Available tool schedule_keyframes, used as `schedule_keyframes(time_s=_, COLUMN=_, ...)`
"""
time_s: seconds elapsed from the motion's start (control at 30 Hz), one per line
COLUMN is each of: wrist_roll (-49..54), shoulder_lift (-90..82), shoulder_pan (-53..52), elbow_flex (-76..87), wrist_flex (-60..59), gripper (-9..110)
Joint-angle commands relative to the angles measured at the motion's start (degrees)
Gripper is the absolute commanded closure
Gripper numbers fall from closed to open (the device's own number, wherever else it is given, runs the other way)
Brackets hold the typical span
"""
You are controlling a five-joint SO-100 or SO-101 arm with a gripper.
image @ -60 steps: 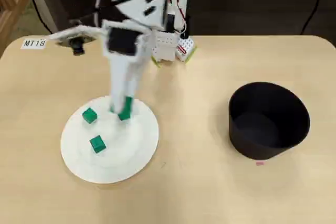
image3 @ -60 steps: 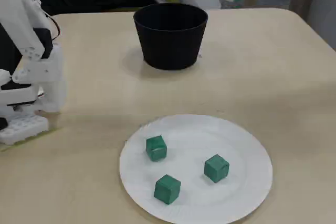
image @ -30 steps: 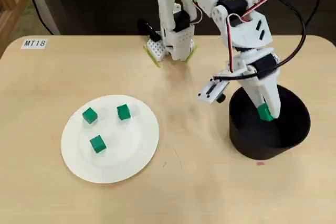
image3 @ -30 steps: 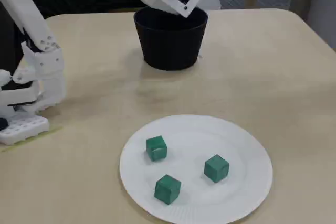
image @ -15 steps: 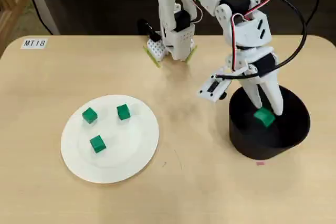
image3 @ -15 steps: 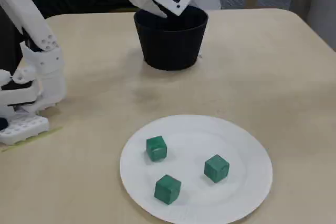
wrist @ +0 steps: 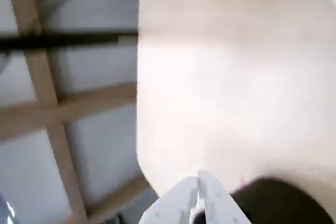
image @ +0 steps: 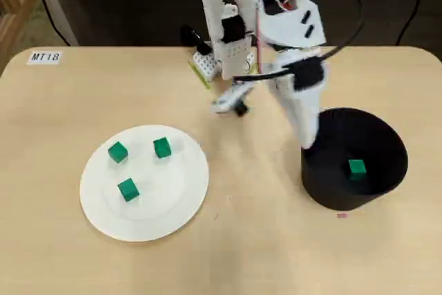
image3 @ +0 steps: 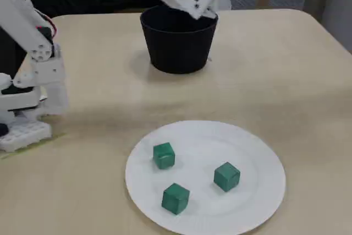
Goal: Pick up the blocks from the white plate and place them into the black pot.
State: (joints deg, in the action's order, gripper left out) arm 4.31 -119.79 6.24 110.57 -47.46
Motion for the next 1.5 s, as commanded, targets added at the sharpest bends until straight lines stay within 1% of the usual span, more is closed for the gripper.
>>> schedule_keyframes(time_s=0.0, wrist_roll=-4.92, shoulder_lift=-0.62, shoulder_pan=-12.04, elbow_flex=-1.32, wrist_flex=-1.05, gripper=104)
schedule_keyframes(time_s=0.1, wrist_roll=-12.57, shoulder_lift=2.37, shoulder_pan=-19.42, elbow_flex=-1.32, wrist_flex=-2.72, gripper=104)
schedule_keyframes(time_s=0.2, wrist_roll=-19.07, shoulder_lift=6.94, shoulder_pan=-23.82, elbow_flex=-2.2, wrist_flex=-4.57, gripper=104)
schedule_keyframes(time_s=0.33, wrist_roll=-23.38, shoulder_lift=14.15, shoulder_pan=-26.98, elbow_flex=-6.59, wrist_flex=-6.86, gripper=104)
schedule_keyframes(time_s=0.47, wrist_roll=-22.94, shoulder_lift=26.54, shoulder_pan=-29.44, elbow_flex=-19.95, wrist_flex=-13.27, gripper=104)
schedule_keyframes(time_s=0.6, wrist_roll=-21.09, shoulder_lift=39.11, shoulder_pan=-32.43, elbow_flex=-37.88, wrist_flex=-24.52, gripper=104)
schedule_keyframes(time_s=0.67, wrist_roll=-21.18, shoulder_lift=43.33, shoulder_pan=-33.49, elbow_flex=-43.86, wrist_flex=-29.62, gripper=104)
schedule_keyframes(time_s=0.77, wrist_roll=-21.8, shoulder_lift=45.79, shoulder_pan=-34.1, elbow_flex=-46.76, wrist_flex=-34.28, gripper=104)
schedule_keyframes(time_s=0.97, wrist_roll=-23.73, shoulder_lift=48.52, shoulder_pan=-33.75, elbow_flex=-46.85, wrist_flex=-41.31, gripper=104)
schedule_keyframes(time_s=1.0, wrist_roll=-23.38, shoulder_lift=48.96, shoulder_pan=-33.66, elbow_flex=-46.85, wrist_flex=-42.1, gripper=100)
schedule_keyframes(time_s=1.07, wrist_roll=-21.71, shoulder_lift=49.22, shoulder_pan=-33.49, elbow_flex=-46.85, wrist_flex=-42.8, gripper=89)
schedule_keyframes(time_s=1.13, wrist_roll=-21.01, shoulder_lift=49.22, shoulder_pan=-33.49, elbow_flex=-46.58, wrist_flex=-42.8, gripper=80)
schedule_keyframes(time_s=1.23, wrist_roll=-20.83, shoulder_lift=50.1, shoulder_pan=-33.49, elbow_flex=-46.49, wrist_flex=-42.71, gripper=71)
schedule_keyframes(time_s=1.27, wrist_roll=-20.83, shoulder_lift=50.54, shoulder_pan=-33.49, elbow_flex=-46.58, wrist_flex=-42.71, gripper=70)
schedule_keyframes(time_s=1.47, wrist_roll=-21.18, shoulder_lift=52.73, shoulder_pan=-33.66, elbow_flex=-46.76, wrist_flex=-40.87, gripper=71)
